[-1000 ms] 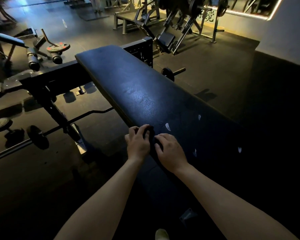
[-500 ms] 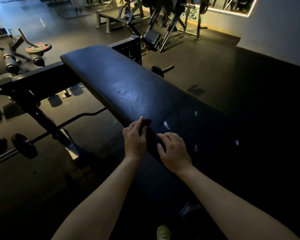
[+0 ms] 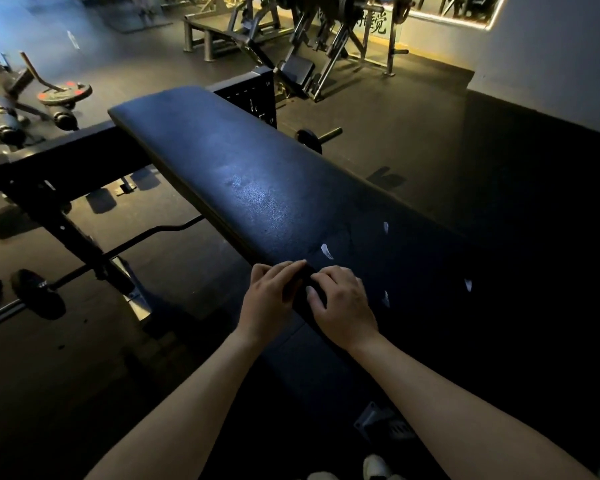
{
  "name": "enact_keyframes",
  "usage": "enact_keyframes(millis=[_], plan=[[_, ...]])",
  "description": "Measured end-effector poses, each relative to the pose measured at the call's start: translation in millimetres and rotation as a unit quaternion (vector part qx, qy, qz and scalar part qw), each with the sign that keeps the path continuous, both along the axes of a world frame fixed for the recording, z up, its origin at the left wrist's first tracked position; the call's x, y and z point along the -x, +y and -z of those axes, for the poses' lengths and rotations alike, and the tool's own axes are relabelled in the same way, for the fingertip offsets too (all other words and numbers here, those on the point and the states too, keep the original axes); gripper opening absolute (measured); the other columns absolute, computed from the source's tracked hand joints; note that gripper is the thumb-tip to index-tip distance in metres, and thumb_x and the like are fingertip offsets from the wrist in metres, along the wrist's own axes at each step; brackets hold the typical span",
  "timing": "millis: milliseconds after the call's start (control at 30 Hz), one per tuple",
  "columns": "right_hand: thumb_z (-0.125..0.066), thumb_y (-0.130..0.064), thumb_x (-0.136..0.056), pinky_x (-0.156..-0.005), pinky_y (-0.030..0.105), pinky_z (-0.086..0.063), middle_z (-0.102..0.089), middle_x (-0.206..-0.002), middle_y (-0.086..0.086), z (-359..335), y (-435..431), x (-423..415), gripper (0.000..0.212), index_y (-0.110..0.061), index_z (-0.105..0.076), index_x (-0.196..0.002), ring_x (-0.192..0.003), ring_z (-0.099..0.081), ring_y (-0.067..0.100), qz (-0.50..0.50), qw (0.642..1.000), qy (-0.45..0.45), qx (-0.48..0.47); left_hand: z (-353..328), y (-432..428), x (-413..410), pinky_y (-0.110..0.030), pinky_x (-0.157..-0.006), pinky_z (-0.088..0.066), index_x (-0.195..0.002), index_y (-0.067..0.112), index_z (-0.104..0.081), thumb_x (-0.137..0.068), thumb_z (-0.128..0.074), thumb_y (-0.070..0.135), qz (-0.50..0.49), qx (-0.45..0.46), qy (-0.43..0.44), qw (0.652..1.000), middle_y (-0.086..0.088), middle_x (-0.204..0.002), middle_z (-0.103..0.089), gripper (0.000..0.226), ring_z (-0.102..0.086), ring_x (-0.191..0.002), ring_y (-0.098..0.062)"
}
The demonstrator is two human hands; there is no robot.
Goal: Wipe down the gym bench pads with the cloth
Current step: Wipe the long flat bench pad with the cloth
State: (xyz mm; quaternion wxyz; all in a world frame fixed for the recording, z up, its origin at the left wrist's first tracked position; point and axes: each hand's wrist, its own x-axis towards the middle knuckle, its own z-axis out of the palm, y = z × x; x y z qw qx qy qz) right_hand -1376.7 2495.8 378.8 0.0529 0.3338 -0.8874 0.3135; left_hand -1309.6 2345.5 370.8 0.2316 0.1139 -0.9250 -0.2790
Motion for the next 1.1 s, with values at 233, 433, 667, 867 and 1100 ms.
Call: enact_keyframes(millis=[233, 433, 667, 867, 1100], plan=[[-0.056, -0.037, -0.092, -0.098, 0.04, -0.039, -0.057, -0.109, -0.005, 2, 1, 2, 0.023, -0.021, -0.066, -0.107, -0.11, -0.05, 0.02, -0.014, 1.0, -0.002, -0.021, -1, 4, 21, -0.025, -0.089, -0.034, -0.135, 0.032, -0.06, -0.102, -0.056, 0.027, -0.164, -0.069, -0.016, 0.984, 0.016, -0.133, -0.059, 0.034, -0.04, -0.114, -0.018], [-0.057, -0.032, -0.092, -0.1, 0.044, -0.039, -0.059, -0.113, -0.004, -1, 4, 1, 0.023, -0.022, -0.066, -0.111, -0.116, -0.049, 0.021, -0.04, 0.999, -0.011, -0.016, 11, 28, 11, -0.021, -0.091, -0.032, -0.131, 0.031, -0.063, -0.098, -0.058, 0.021, -0.183, -0.064, -0.018, 0.981, 0.012, -0.132, -0.06, 0.034, -0.047, -0.111, -0.024], [-0.051, -0.033, -0.09, -0.107, 0.046, -0.035, -0.057, -0.12, -0.002, -4, 10, 2, 0.027, -0.022, -0.063, -0.112, -0.124, -0.045, 0.022, -0.104, 0.993, -0.005, -0.063, 13, 48, -10, -0.011, -0.1, -0.032, -0.129, 0.027, -0.065, -0.095, -0.06, 0.017, -0.16, -0.094, 0.027, 0.982, 0.01, -0.128, -0.064, 0.037, -0.058, -0.113, -0.019], [-0.049, -0.033, -0.083, -0.107, 0.048, -0.036, -0.059, -0.118, -0.002, -6, 7, 0, 0.032, -0.023, -0.065, -0.109, -0.122, -0.049, 0.024, -0.092, 0.994, -0.019, -0.055, 8, 23, 18, -0.036, -0.108, -0.039, -0.131, 0.018, -0.064, -0.1, -0.053, 0.012, -0.248, -0.139, 0.041, 0.958, -0.002, -0.132, -0.065, 0.033, -0.058, -0.122, -0.023], [-0.059, -0.009, -0.084, -0.105, 0.043, -0.045, -0.067, -0.114, 0.008, -11, 16, 10, 0.031, -0.01, -0.068, -0.114, -0.116, -0.057, 0.027, -0.114, 0.987, -0.104, 0.046, 12, 60, 10, -0.004, -0.093, -0.021, -0.125, 0.025, -0.068, -0.098, -0.058, 0.01, -0.253, -0.132, 0.022, 0.958, 0.004, -0.131, -0.062, 0.033, -0.054, -0.117, -0.025]])
